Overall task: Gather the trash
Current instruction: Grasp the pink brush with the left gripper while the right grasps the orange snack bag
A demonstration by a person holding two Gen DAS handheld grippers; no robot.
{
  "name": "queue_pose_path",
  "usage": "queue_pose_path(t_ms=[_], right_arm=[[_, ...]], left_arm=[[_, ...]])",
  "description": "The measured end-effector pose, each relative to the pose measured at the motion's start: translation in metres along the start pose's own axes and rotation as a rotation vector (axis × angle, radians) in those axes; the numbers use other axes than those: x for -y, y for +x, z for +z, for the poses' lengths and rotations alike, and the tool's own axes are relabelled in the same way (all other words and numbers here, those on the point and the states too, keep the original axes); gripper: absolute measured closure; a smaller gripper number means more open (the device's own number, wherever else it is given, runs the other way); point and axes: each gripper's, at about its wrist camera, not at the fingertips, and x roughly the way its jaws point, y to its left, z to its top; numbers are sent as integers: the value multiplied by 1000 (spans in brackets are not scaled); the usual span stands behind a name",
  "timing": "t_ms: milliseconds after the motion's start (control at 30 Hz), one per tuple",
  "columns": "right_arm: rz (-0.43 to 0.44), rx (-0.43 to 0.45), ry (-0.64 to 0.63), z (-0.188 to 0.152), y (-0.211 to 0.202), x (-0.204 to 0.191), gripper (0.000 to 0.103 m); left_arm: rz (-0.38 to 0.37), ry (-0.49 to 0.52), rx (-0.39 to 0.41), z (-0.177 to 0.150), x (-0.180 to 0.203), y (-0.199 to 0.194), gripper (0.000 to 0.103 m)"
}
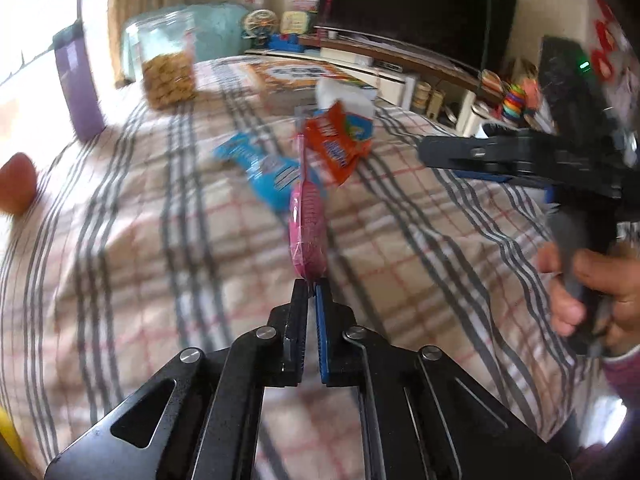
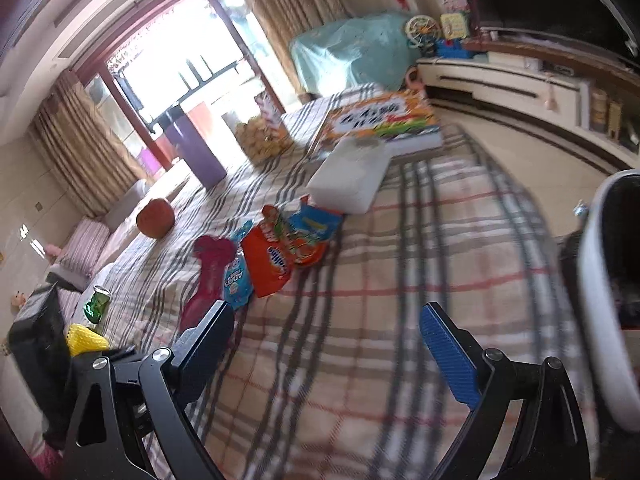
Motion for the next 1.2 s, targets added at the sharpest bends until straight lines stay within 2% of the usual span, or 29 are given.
queue_pose_path(t_ms=[267,333,367,433,500,533,667,867,900,933,1200], right_arm=[[9,-25,-7,16,46,-17,8],[0,-19,-11,21,52,-19,10],[-8,-15,-13,23,55,-20,16],[-29,-22,-9,25,61,-18,31],[-32,-29,5,24,63,-14,69],[-24,-31,13,23,62,-12,78],[-9,-15,10,18,52,-12,82],[27,6,21,0,25,-10,83],[34,10,31,-5,19,-8,83],[36,14,37,-8,14,-6,83],[42,53,85,-31,-31,11,84]], left_arm=[[-4,-160,-7,-12,-28,-3,98],[3,-184,-8,-10,-32,-1,92],[4,-192,-9,-9,-33,1,88],[24,-210,-7,-7,-35,4,62],[56,-219,6,-5,-36,4,50],[74,-223,10,-4,-36,4,45],[97,-244,9,-1,-41,8,33],[128,-198,-14,12,-34,24,36],[134,-178,-16,14,-30,26,49],[131,-164,-18,14,-28,28,57],[122,-160,18,9,-18,15,59]])
